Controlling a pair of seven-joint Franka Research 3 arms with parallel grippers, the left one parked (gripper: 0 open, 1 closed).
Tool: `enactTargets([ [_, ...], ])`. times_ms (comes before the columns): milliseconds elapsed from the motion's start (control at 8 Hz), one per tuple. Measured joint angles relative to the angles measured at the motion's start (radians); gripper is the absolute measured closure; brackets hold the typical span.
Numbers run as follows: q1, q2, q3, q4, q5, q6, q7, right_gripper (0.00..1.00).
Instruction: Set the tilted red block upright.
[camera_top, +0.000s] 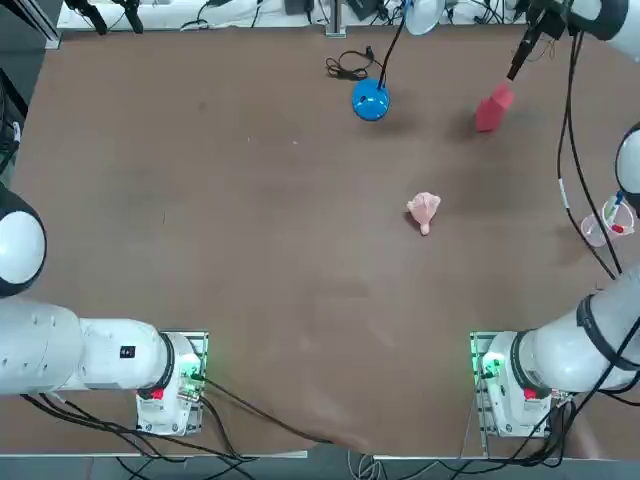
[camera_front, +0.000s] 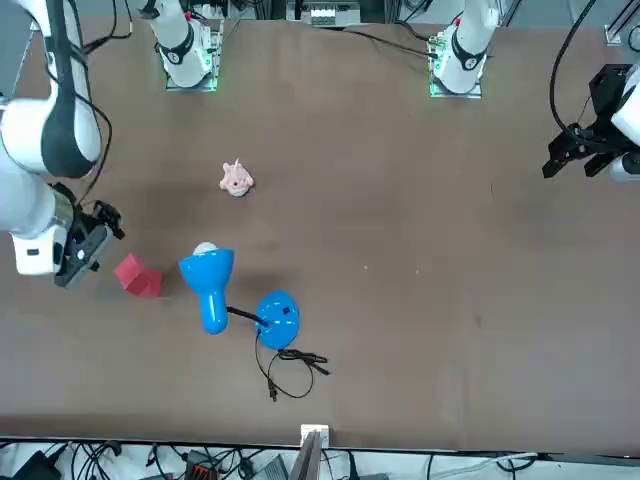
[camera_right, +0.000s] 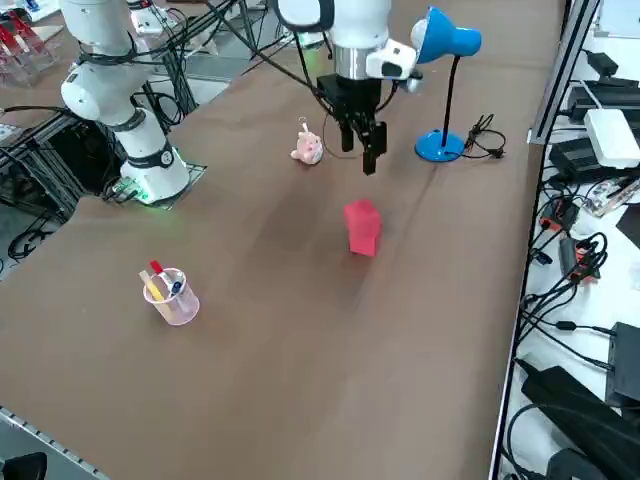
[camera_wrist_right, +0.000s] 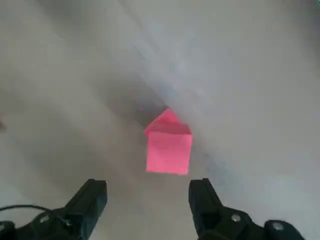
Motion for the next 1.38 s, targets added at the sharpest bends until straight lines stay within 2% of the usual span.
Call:
enactTargets([
  [375, -0.002, 0.043, 0.0, -0.038, 0.0, 0.115, -0.009, 0.0],
  [1375, -0.026, 0.101, 0.0, -0.071, 0.001, 0.202, 0.036, 0.0],
])
